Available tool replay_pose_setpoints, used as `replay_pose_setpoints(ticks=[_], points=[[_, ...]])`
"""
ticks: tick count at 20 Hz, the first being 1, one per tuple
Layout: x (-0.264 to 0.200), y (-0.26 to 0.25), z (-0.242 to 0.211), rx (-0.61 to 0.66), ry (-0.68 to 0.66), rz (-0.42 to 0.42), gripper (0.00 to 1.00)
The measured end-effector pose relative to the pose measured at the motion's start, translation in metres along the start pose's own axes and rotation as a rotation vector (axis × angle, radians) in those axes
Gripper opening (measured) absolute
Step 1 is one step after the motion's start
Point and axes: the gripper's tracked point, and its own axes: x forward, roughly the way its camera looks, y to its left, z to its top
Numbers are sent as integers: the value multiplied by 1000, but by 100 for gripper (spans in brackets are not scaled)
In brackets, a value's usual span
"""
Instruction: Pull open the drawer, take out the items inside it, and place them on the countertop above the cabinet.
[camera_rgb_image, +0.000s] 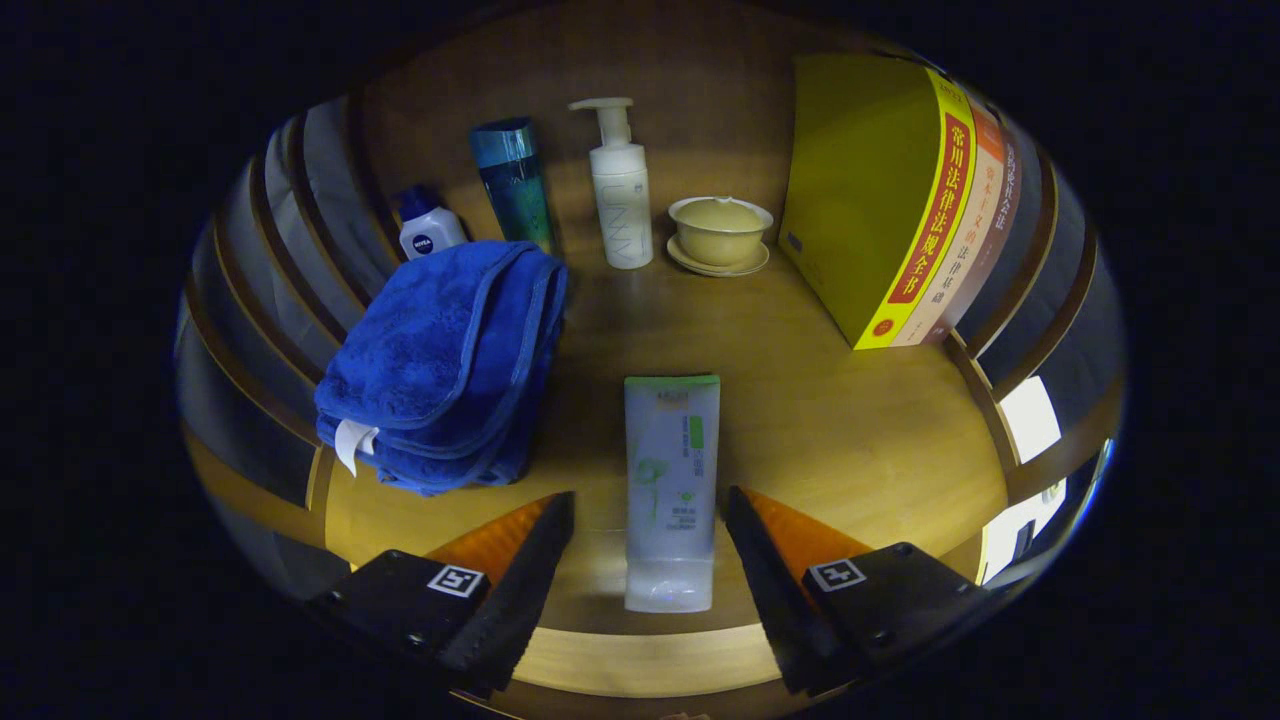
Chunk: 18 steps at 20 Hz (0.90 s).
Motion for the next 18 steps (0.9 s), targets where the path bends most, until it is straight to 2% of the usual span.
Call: replay_pose_setpoints(ticks=[6,12,15,18], points=[[-50,2,40,-16,-251,13,100],[-122,28,29,13,-443,124,99],[-157,33,27,-33,-538,140,99],[-197,34,20,-15,-624,168,99]])
